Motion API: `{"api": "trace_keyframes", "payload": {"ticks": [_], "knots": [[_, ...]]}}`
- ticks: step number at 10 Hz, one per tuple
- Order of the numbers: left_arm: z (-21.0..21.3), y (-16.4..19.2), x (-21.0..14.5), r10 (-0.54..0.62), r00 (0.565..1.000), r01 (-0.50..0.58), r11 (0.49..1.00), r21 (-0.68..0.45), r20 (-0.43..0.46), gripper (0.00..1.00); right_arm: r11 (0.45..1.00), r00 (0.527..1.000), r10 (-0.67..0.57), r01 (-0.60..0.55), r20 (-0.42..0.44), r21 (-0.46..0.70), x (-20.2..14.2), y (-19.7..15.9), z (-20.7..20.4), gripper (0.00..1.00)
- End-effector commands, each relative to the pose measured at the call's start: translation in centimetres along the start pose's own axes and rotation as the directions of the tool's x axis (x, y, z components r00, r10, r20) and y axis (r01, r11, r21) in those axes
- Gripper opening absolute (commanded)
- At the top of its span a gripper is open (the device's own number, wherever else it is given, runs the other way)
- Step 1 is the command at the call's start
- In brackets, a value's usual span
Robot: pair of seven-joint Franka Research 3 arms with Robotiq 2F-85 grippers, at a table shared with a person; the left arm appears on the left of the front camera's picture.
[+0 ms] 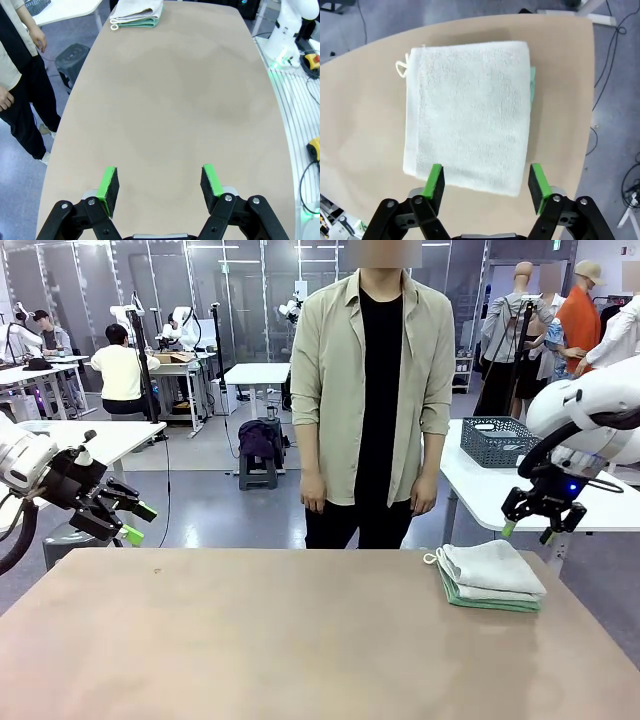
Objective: Fold the towels and place them in the basket.
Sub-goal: Stack the folded Towel with hook on the right side of the table.
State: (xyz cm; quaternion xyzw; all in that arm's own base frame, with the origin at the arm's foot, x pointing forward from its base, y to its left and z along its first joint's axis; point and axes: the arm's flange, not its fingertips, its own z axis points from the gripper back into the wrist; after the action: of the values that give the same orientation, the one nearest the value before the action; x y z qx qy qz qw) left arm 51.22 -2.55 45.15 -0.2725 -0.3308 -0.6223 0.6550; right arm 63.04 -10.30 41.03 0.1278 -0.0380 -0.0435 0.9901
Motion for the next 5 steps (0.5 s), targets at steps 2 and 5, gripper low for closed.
{"api": "trace_keyframes", "payload": {"ticks": [2,5], "knots": [[0.0,0.0,0.2,0.008,1.0,-0.008,1.0,0.005,-0.003,0.84,0.999,1.0,-0.02,0.02,-0.005,-0.044,-4.8,3.2,4.8,0.87],[0.0,0.0,0.2,0.008,1.0,-0.008,1.0,0.005,-0.003,0.84,0.998,1.0,0.0,0.001,0.005,-0.071,-9.8,6.1,8.2,0.87]]}}
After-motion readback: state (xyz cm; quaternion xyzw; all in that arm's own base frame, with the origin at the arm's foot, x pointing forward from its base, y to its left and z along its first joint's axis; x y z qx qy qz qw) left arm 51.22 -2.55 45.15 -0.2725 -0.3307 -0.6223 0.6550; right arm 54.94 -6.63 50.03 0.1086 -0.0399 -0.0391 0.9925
